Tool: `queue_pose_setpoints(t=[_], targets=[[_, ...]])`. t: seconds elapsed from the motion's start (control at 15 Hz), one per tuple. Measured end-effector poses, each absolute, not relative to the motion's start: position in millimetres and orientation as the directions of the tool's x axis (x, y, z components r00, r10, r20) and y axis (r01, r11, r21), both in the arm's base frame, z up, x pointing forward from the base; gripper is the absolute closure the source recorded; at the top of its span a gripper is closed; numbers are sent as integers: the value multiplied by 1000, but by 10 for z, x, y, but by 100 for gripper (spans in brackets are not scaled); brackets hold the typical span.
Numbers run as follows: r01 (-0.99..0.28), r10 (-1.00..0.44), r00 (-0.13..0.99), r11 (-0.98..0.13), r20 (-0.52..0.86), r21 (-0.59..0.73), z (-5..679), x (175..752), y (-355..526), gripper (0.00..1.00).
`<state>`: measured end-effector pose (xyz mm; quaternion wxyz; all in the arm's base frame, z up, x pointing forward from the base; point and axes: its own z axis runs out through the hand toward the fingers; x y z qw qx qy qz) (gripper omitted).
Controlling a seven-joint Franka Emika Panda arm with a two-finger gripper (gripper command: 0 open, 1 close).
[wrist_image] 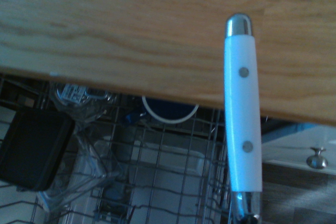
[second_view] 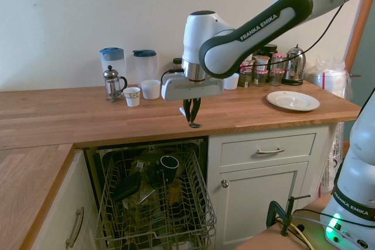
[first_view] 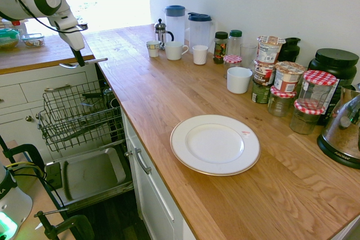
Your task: Put the spoon in the dishwasher
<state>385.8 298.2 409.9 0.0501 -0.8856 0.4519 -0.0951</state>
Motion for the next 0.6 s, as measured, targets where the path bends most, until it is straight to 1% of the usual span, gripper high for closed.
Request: queue_pose_setpoints(t=[0.27, 0.6], targets=[[-801, -825, 547, -566, 143, -197, 3527, 3340, 3416, 100], [-832, -857, 501, -516, 123, -206, 2566, 3168, 3684, 100]])
